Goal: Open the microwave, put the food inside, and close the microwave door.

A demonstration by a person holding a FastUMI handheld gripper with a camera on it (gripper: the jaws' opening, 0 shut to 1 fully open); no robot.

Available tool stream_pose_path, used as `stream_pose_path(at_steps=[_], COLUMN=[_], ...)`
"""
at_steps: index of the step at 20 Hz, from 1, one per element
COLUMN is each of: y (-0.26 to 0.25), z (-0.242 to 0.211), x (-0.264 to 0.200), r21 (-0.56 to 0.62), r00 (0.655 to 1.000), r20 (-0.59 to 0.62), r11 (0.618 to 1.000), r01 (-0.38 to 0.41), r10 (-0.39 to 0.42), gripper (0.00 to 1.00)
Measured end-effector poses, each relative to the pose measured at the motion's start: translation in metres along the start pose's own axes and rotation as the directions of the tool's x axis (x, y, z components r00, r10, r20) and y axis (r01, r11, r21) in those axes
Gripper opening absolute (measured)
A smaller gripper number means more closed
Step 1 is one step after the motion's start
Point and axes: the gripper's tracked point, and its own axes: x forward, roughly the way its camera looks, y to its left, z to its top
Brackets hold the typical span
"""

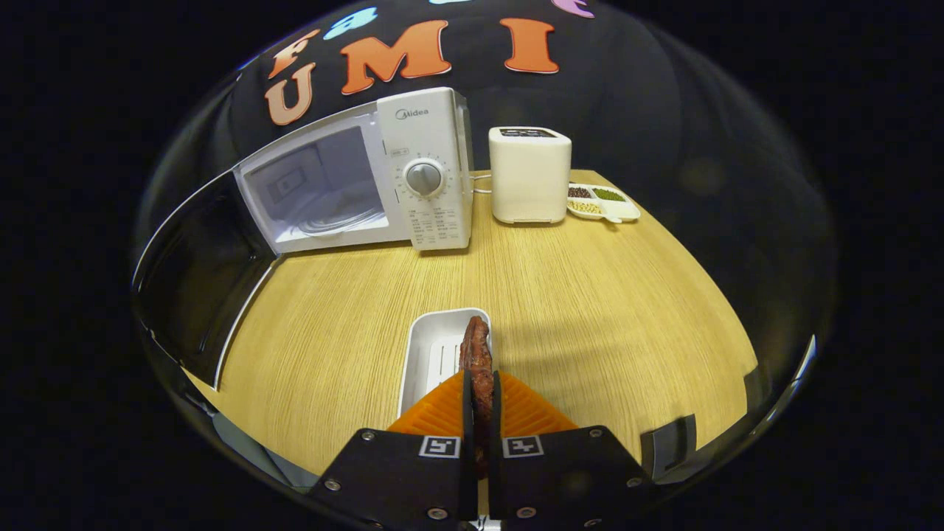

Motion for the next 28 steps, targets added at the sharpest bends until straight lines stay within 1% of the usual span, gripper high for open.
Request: stream_pose_path(at_steps=[2,5,6,7,8,9,10,11,13,14,17,18,20,21,22,25,28], y=[0.001,0.002,0.003,0.000,0.002,0.002,0.000,0.001,0.003,0.003,0.005,0.009,0.021,0.024,0.029,0.047,0.075], z=[0.001,0.001,-0.003,-0.004,-0.004,-0.004,-0.003,-0.001,0.003,0.005,0.012,0.014,0.020,0.027,0.035,0.066,0.095], x=[0.000,0.003,0.006,0.006,0.009,0.011,0.011,0.012,0.008,0.005,-0.003,-0.006,-0.012,-0.017,-0.020,-0.031,-0.036], r21=[0.009,-0.008,-0.015,-0.016,-0.012,-0.014,-0.019,-0.010,0.003,0.003,-0.039,-0.044,-0.018,-0.008,-0.010,-0.025,0.009], r00=[1.000,1.000,1.000,1.000,1.000,1.000,1.000,1.000,1.000,1.000,0.999,1.000,0.999,0.999,0.998,0.994,0.989], r20=[0.000,-0.005,-0.018,-0.024,-0.022,-0.020,-0.014,-0.006,-0.004,0.002,0.029,0.029,0.032,0.042,0.052,0.097,0.138], r11=[1.000,1.000,1.000,1.000,1.000,1.000,1.000,1.000,1.000,1.000,0.999,0.999,0.999,0.999,0.999,0.999,0.998], r01=[-0.003,0.006,0.002,0.008,0.005,0.006,0.020,0.017,0.010,0.013,0.023,0.009,-0.029,-0.032,-0.038,-0.045,-0.064], r10=[0.003,-0.006,-0.002,-0.008,-0.005,-0.007,-0.020,-0.017,-0.010,-0.013,-0.022,-0.008,0.029,0.033,0.038,0.048,0.062], gripper=[0.06,0.06,0.08,0.16,0.20,0.27,0.27,0.26,0.13,0.12,0.11,0.11,0.11,0.11,0.08,0.08,0.07])
